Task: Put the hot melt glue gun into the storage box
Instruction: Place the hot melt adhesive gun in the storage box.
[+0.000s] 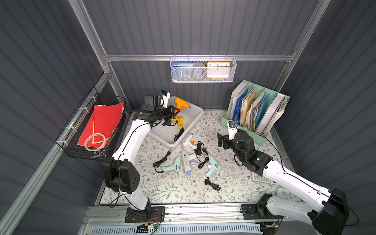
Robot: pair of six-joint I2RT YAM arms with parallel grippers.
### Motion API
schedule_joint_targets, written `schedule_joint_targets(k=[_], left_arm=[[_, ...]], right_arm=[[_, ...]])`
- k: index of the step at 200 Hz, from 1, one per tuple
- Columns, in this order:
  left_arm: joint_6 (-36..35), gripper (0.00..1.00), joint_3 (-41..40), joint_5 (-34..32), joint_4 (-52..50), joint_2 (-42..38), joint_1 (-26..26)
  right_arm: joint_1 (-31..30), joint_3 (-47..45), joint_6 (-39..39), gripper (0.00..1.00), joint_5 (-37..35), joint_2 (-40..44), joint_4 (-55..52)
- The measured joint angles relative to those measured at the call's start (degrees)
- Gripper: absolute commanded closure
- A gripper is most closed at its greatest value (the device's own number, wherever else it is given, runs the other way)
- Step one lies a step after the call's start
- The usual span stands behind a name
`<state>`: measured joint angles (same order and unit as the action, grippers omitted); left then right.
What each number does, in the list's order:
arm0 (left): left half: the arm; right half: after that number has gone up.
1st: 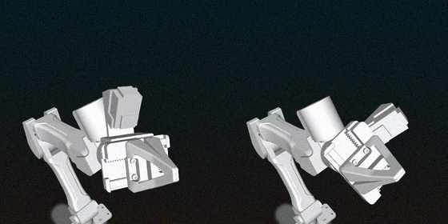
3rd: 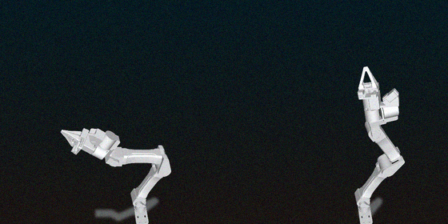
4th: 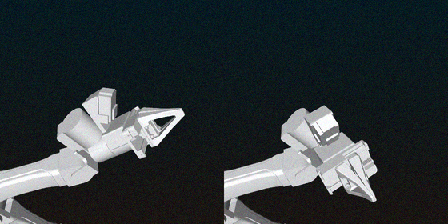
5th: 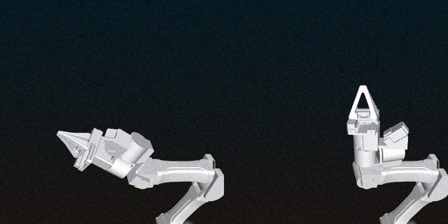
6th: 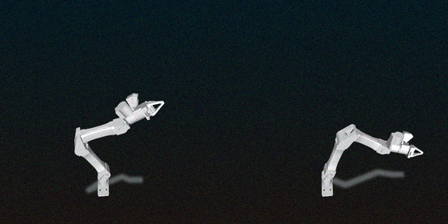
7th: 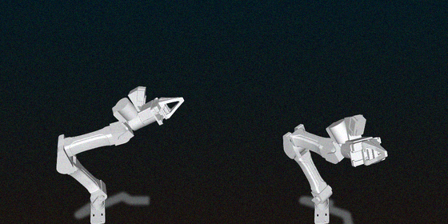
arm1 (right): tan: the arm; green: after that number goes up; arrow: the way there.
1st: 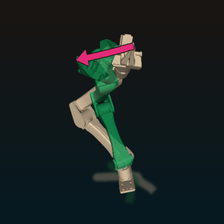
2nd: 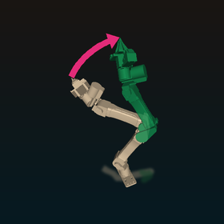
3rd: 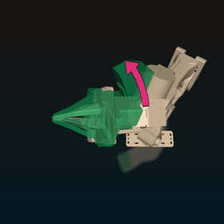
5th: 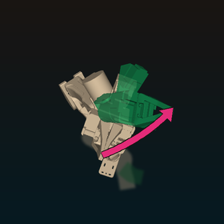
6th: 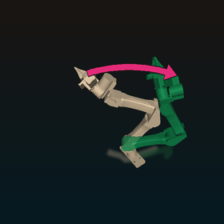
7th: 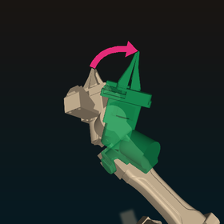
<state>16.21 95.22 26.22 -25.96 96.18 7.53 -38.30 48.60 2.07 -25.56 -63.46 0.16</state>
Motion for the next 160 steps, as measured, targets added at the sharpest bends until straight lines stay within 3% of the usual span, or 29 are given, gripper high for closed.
schedule_joint_targets(k=[30,72,160], left_arm=[[4.66,1.0,-2.05,-2.05,1.86,0.92,-4.68],[7.65,1.0,-2.45,-0.15,2.14,8.7,-8.44],[2.45,1.0,5.73,8.17,-6.64,20.48,-8.59]], right_arm=[[0.0,0.04,2.51,0.01,-0.24,-0.24,-1.07],[0.0,1.25,5.09,0.01,-0.66,-2.43,-3.15],[0.0,3.37,8.79,0.01,-2.78,-5.57,-6.38]])
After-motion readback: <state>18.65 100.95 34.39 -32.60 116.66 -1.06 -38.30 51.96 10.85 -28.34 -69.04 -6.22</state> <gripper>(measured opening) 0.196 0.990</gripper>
